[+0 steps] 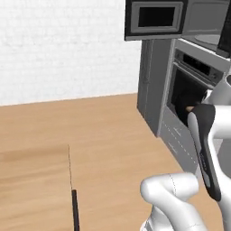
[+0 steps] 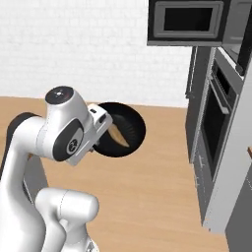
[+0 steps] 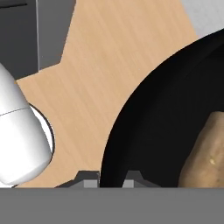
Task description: Pick the sweet potato from the sink and place it in the bowl. Then pick the bowl and place it in the microwave. Then close the microwave door and press the start button.
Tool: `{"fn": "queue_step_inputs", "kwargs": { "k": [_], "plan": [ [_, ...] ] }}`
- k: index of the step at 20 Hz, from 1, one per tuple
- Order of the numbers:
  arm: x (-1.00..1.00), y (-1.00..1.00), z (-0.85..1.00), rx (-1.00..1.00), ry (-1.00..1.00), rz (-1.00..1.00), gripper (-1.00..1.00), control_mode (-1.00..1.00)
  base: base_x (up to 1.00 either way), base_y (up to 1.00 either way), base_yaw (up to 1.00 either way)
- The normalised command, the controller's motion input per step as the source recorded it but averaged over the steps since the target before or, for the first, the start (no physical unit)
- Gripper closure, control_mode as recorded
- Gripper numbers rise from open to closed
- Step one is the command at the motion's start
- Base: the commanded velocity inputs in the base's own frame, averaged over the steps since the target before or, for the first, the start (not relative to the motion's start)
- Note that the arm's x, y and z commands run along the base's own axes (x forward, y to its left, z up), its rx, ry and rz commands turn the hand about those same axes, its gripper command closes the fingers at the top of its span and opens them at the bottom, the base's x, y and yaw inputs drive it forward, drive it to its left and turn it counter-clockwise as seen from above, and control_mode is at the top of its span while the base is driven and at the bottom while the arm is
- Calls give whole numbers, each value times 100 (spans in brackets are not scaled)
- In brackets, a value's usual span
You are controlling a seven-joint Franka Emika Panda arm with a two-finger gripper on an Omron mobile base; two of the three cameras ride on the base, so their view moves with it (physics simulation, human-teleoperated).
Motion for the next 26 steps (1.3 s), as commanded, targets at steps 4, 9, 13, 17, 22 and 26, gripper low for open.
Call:
{"fn": "queue_step_inputs", "kwargs": {
  "k": [4,9,13,17,22,26],
  "plan": [
    [0,0,0,0,0,0,100,100,100,-39,-29],
    [0,0,0,0,0,0,100,100,100,-27,-30],
    [0,0,0,0,0,0,100,100,100,-38,-32],
    [0,0,0,0,0,0,100,100,92,-3,-40],
    [0,0,0,0,0,0,100,100,47,19,-46],
    [0,0,0,0,0,0,100,100,35,38,-52]
  ]
}}
